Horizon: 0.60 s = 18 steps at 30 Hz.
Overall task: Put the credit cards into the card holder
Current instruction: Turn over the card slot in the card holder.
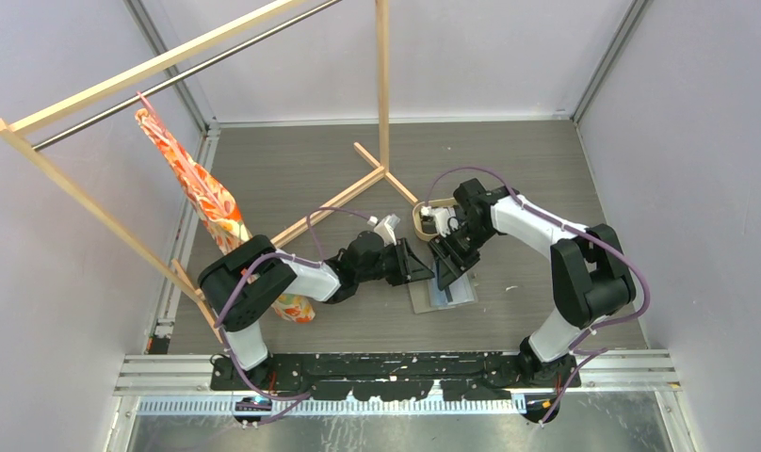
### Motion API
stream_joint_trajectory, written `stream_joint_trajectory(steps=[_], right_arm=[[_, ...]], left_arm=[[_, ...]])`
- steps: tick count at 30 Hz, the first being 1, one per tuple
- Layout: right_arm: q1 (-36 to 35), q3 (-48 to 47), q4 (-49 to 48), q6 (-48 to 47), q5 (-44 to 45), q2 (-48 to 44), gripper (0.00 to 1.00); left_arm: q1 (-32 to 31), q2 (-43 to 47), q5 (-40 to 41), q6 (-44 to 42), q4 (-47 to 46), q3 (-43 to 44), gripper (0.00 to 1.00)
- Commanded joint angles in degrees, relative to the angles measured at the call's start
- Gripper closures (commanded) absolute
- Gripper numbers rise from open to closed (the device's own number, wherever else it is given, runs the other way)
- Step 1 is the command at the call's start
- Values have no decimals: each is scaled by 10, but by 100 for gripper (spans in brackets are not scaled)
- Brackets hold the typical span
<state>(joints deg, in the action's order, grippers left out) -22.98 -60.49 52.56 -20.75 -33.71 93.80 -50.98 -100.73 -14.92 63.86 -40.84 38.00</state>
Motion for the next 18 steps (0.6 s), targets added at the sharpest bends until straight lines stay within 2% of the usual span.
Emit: stream_joint_trajectory(steps=[1,10,18], right_arm=[[6,-21,10,-5,-25,-3,40],[17,-25,18,-5,-66,-4,43],[19,-21,3,12,-61,2,43]], left_arm=[[3,21,10,-19,-3,-6,73],[3,18,2,-26,4,2,72],[3,-4,-9,-21,-1,12,73]])
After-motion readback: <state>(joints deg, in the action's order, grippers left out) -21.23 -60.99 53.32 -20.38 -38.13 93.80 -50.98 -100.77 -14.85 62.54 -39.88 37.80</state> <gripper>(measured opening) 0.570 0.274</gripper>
